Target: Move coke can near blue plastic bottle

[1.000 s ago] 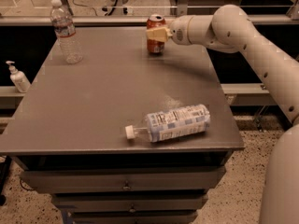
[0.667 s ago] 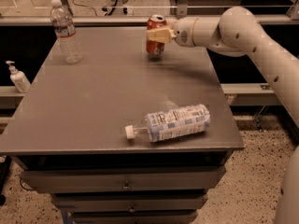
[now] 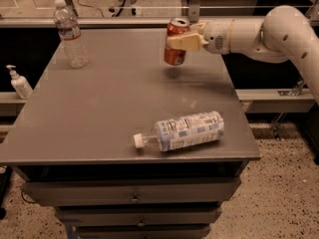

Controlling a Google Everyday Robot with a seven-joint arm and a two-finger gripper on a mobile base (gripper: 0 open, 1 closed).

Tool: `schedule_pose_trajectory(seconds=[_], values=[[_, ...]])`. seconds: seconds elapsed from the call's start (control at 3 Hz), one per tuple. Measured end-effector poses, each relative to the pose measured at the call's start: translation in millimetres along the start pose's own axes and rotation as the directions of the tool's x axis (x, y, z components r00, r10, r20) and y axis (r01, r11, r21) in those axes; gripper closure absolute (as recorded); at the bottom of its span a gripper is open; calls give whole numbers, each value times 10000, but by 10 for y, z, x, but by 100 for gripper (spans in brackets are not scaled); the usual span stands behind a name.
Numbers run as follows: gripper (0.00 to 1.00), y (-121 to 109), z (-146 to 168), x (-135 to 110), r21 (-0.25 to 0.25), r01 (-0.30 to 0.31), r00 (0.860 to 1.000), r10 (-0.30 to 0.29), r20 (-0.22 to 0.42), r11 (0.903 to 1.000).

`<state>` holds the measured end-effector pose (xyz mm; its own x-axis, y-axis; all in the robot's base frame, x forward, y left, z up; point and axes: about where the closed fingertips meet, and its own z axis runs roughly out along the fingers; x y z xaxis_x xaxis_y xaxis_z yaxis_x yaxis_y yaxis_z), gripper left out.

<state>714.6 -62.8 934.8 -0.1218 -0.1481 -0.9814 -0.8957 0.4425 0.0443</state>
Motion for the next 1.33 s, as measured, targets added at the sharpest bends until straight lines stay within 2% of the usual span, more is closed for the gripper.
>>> schedule_pose_trajectory(seconds=[0.33, 0.67, 1.33], values=[[100, 317, -356, 101, -993, 280, 9994, -297, -160, 9947], [100, 546, -652, 219, -1972, 331, 9989, -389, -256, 9798], [100, 755, -1076, 407, -3518, 375, 9973, -572, -457, 9353]])
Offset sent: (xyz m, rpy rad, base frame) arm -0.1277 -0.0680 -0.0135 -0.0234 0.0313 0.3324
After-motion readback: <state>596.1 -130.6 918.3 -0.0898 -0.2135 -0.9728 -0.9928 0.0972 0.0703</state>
